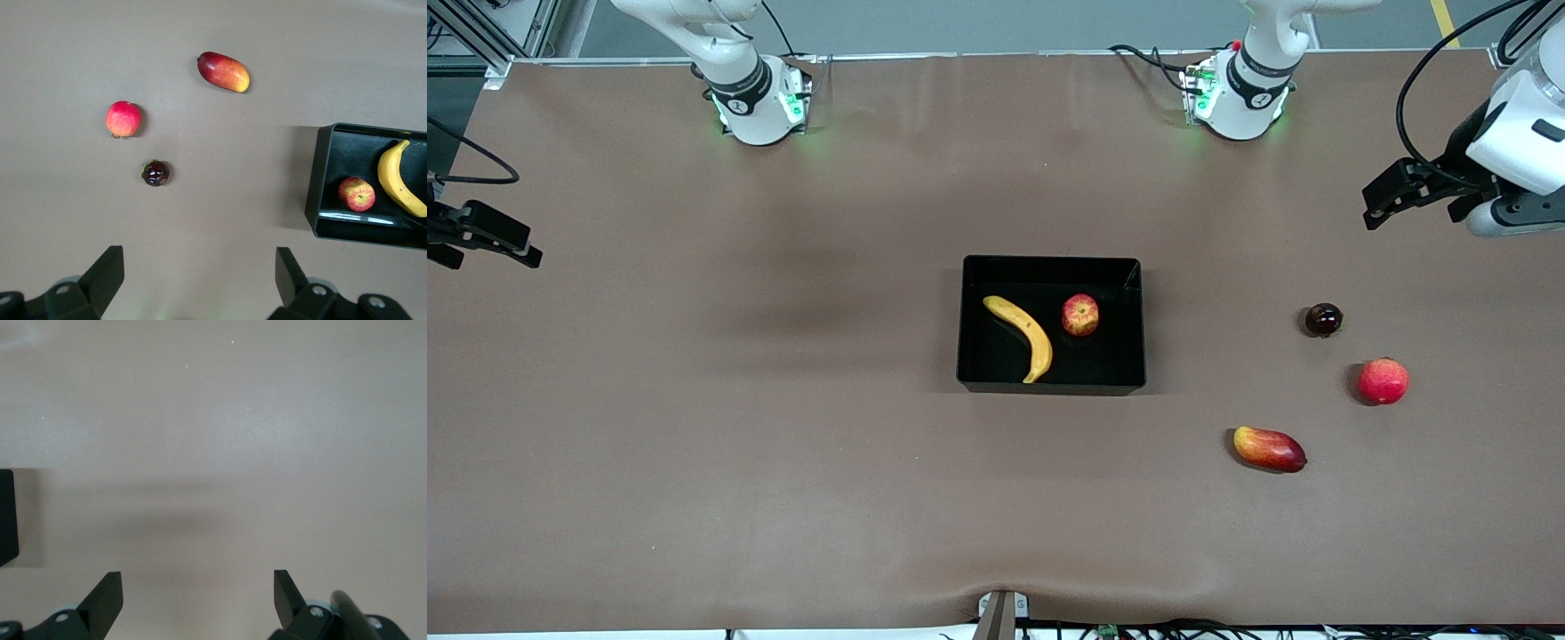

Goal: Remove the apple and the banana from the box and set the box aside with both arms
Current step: 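Reach the left gripper over the small apple inside the black box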

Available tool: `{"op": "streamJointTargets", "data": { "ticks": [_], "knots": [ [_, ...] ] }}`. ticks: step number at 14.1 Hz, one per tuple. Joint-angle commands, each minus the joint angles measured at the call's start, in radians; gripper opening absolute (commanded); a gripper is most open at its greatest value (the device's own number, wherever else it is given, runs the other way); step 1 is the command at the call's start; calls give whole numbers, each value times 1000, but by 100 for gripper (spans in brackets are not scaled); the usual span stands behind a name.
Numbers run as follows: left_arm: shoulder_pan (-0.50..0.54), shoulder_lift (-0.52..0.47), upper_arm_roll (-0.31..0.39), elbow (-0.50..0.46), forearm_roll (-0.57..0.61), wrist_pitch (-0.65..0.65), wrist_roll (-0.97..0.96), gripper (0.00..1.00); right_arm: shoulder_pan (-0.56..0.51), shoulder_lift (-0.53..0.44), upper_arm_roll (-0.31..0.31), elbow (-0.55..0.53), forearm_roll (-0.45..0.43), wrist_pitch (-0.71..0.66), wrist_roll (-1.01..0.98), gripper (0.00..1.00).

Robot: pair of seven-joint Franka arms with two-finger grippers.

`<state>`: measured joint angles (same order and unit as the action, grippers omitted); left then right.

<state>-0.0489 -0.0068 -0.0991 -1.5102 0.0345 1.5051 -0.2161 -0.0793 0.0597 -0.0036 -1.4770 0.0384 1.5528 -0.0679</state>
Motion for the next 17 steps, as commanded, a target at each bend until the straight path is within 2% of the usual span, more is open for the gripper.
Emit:
{"op": "streamJointTargets", "data": {
  "ticks": [1, 5, 10, 13, 17],
  "knots": [
    [4, 11, -7, 21, 5, -22, -2, 100, 15, -15, 7, -5, -11, -10, -6, 100],
    [-5, 56, -5, 59, 18, -22, -11, 100, 19, -14, 7, -5, -11, -34, -6, 100],
    [-71, 137, -68, 1, 2, 16, -132, 100, 24, -14, 7, -3, -12, -37, -4, 100],
    [-124, 137, -106, -146, 16, 215, -235, 100, 27, -14, 5, -5, -14, -72, -1, 100],
    [-177, 157, -111, -349, 7, 547, -409, 100, 22, -15, 2, -2, -12, -72, 2, 100]
  ]
}}
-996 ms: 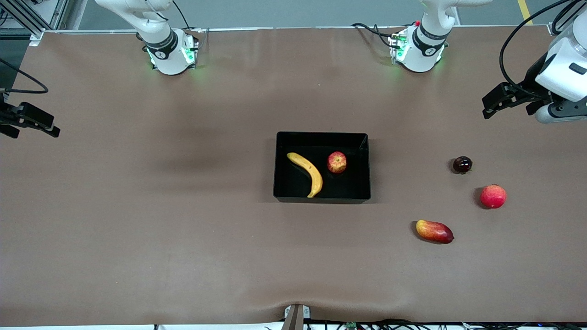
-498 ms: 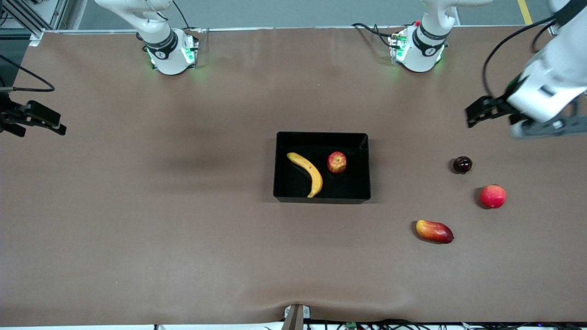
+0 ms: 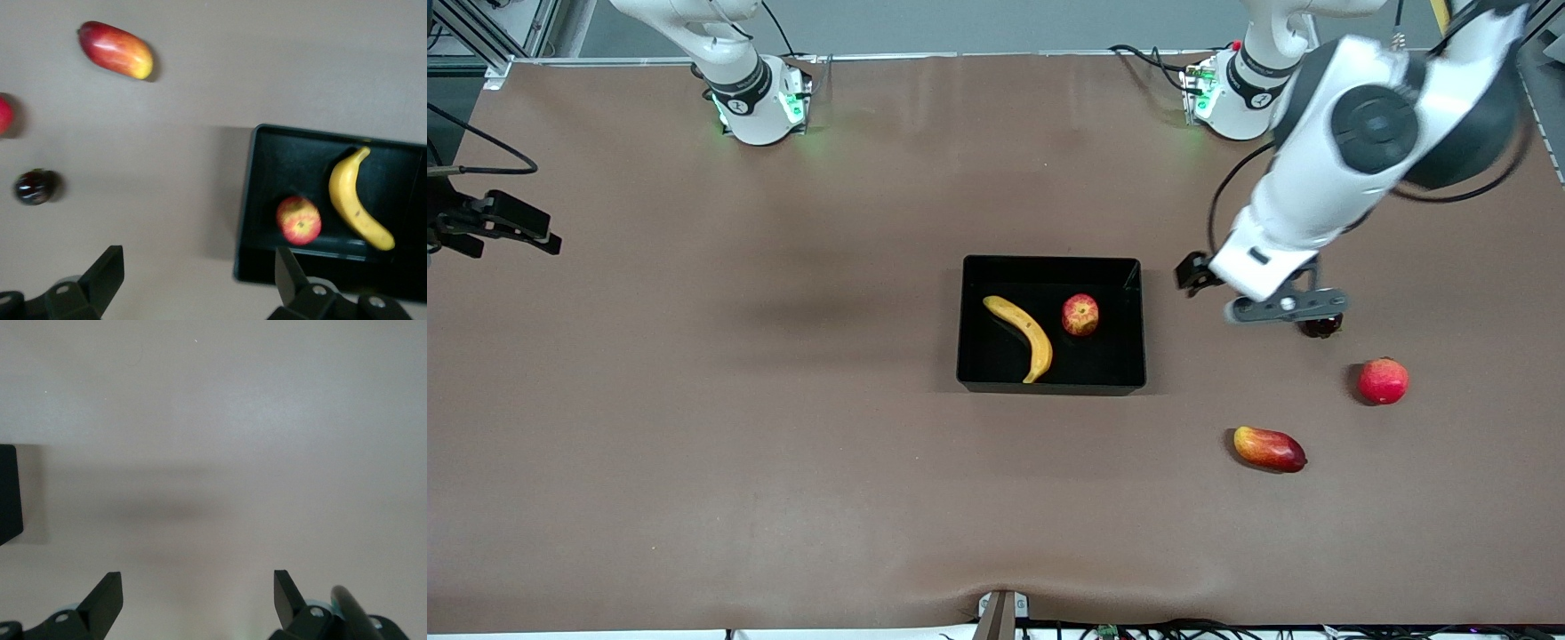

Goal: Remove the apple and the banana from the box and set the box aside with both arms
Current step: 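Reach the left gripper over the small apple inside the black box, then lower the left gripper and grasp the small red-yellow apple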

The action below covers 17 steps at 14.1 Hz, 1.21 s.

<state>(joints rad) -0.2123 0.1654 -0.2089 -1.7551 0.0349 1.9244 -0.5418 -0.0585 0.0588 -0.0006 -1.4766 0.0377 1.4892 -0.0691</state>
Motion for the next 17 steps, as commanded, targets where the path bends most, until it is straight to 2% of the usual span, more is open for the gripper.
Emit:
{"op": "streamJointTargets", "data": {
  "ticks": [1, 9, 13, 17],
  "knots": [
    [-30, 6, -7, -131, 7, 184, -143, 100, 5, -14, -1, -2, -12, -9, 3, 100],
    [-196, 213, -6, -139, 16, 358, -591, 100, -12, -13, -4, 21, -13, -30, 8, 100],
    [-211, 310, -6, -141, 17, 413, -676, 100, -26, -10, -2, 25, 2, -38, 2, 100],
    [-213, 370, -6, -135, 16, 441, -679, 100, -26, -5, -2, 42, -7, -66, 0, 100]
  ]
}}
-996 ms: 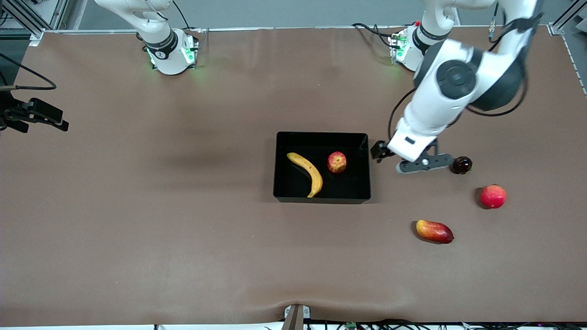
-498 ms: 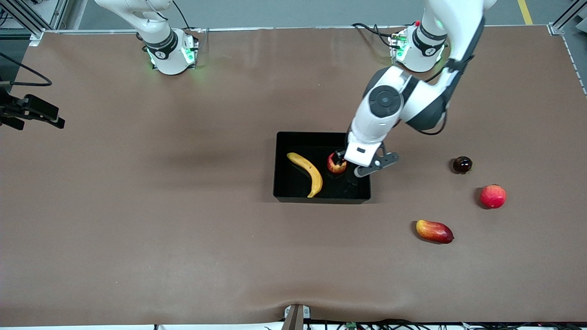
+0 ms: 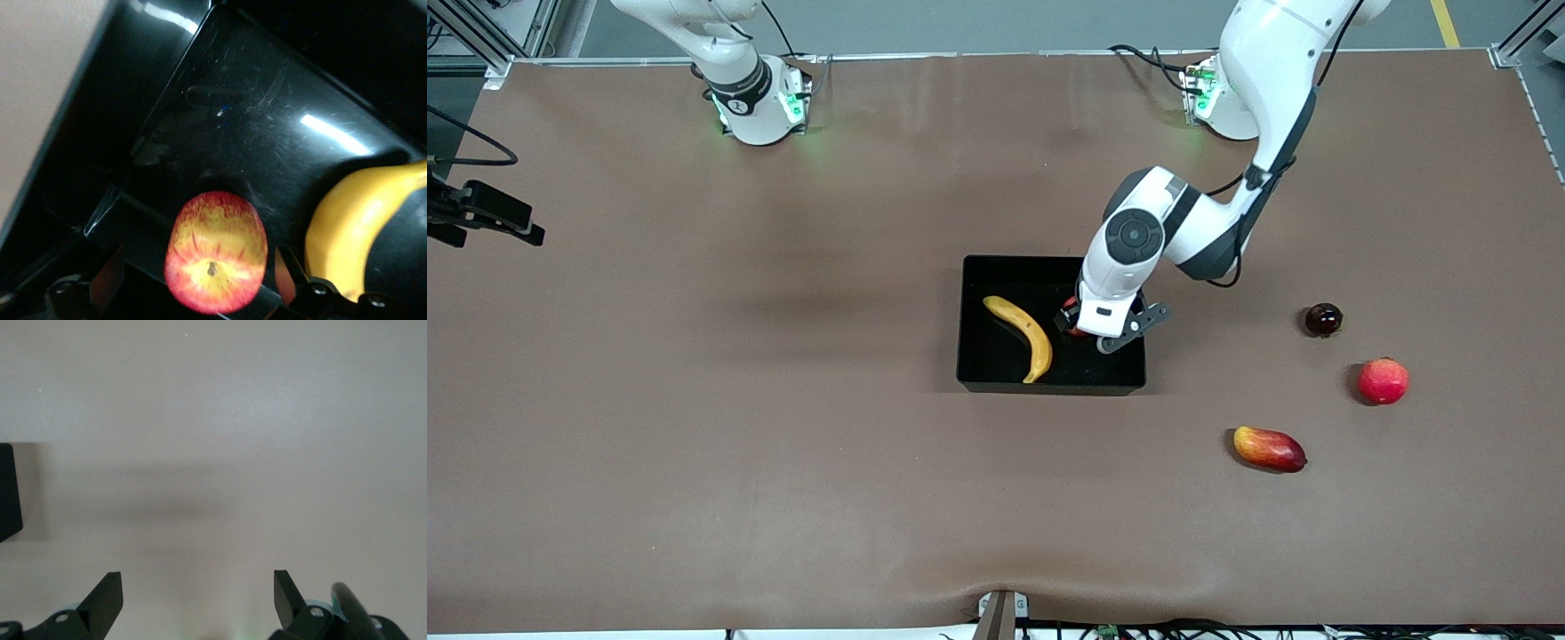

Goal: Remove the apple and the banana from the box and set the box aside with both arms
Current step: 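Lower the left gripper and grasp the small red-yellow apple, then lift the apple out of the box toward the red apple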

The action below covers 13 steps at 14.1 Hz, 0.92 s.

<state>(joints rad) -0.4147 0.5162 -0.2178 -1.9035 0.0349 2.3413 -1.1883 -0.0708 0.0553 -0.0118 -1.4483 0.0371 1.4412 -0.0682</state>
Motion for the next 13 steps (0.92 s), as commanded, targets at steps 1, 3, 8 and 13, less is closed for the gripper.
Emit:
{"op": "streamJointTargets", "data": {
  "ticks": [1, 3, 8, 13],
  "knots": [
    [-10, 39, 3, 14, 16, 32, -36, 100, -14, 0, 9, 14, -5, -18, -4, 100],
    [-6, 53, 1, 15, 17, 36, -36, 100, -1, 0, 10, 14, -9, -18, -2, 100],
    [-7, 30, 5, 43, 17, 24, -22, 0, 0, 3, 10, 11, -13, -16, -2, 100],
    [13, -67, 14, 187, 19, -167, 19, 0, 2, 3, 12, 11, -14, -15, 2, 100]
  ]
}}
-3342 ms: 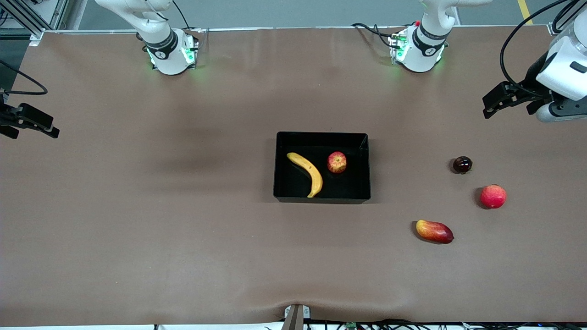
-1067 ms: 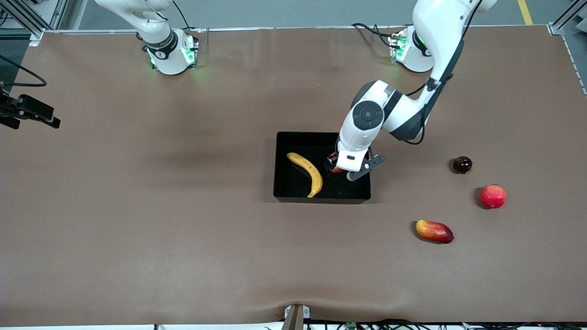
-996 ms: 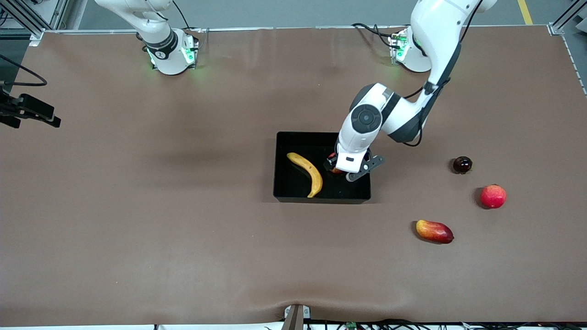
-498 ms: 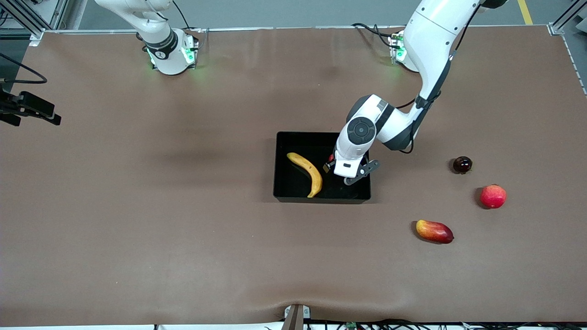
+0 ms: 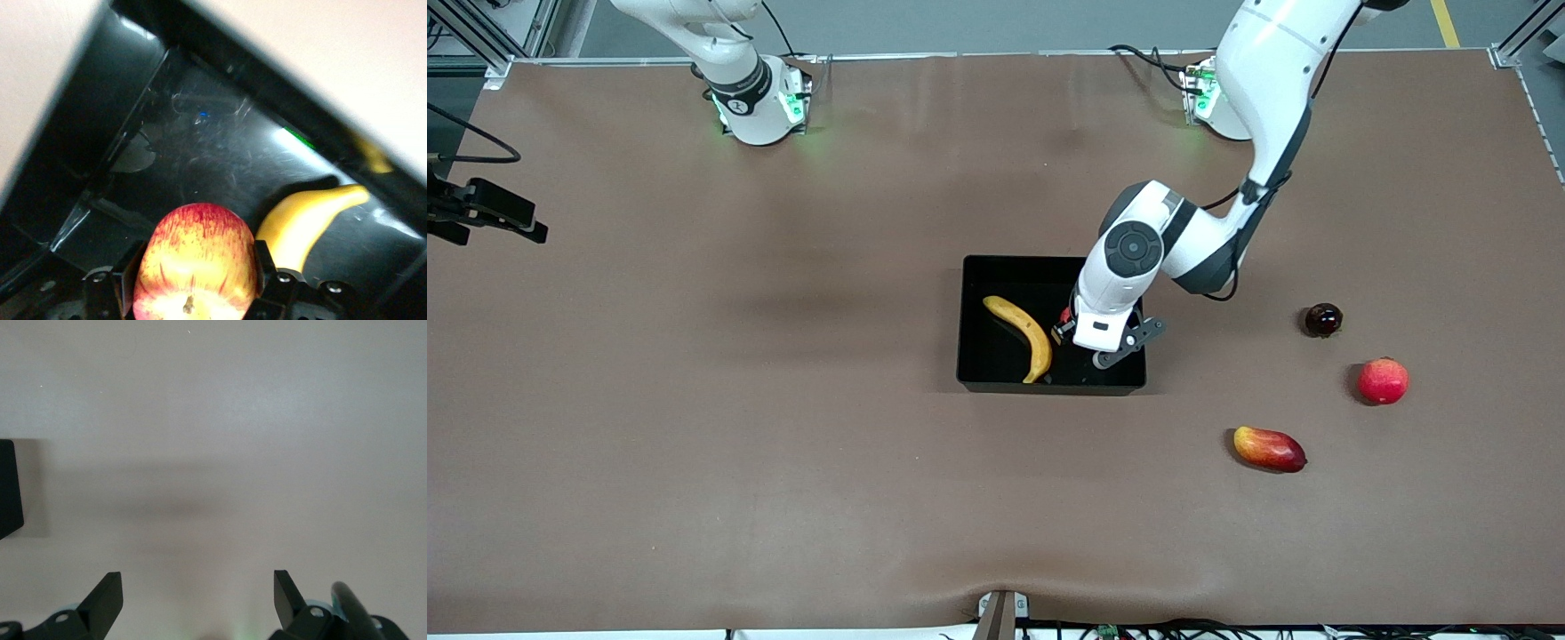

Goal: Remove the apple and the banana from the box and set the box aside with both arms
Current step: 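Lift the apple out of the box toward the red apple, then lower the apple beside the red apple and open the left gripper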

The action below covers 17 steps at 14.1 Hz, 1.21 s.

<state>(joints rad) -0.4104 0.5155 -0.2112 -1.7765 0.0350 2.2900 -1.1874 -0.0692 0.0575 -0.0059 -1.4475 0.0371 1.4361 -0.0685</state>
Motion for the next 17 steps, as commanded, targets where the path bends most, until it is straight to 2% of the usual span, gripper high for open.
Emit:
{"op": "streamJointTargets", "data": {
  "ticks": [1, 3, 5, 8, 9, 11, 12, 14, 17],
  "knots": [
    [28, -84, 9, 106, 17, -186, 55, 0, 2, 1, 6, 10, -16, -6, 3, 100],
    [91, -115, 7, 160, 17, -279, 174, 0, -1, 2, 4, 9, -20, -3, 3, 100],
    [186, -141, 4, 157, 19, -316, 343, 0, -4, 10, 4, 6, -23, -5, 3, 100],
    [330, -120, 7, 132, 19, -322, 549, 0, -7, 19, 4, 7, -26, 0, 4, 100],
    [367, -97, 9, 125, 26, -317, 580, 0, -9, 25, 6, 7, -29, 0, 3, 100],
    [433, -45, 4, 117, 173, -308, 598, 0, -14, 38, 4, 9, -29, 1, 4, 100],
    [449, -14, 4, 115, 201, -296, 598, 0, -17, 41, 4, 9, -29, 1, 4, 100],
    [505, 41, 1, 112, 209, -258, 601, 0, -17, 44, 4, 9, -29, 1, 4, 100],
    [527, 121, 10, 111, 221, -175, 604, 0, -18, 47, 4, 9, -29, 1, 4, 100]
  ]
}}
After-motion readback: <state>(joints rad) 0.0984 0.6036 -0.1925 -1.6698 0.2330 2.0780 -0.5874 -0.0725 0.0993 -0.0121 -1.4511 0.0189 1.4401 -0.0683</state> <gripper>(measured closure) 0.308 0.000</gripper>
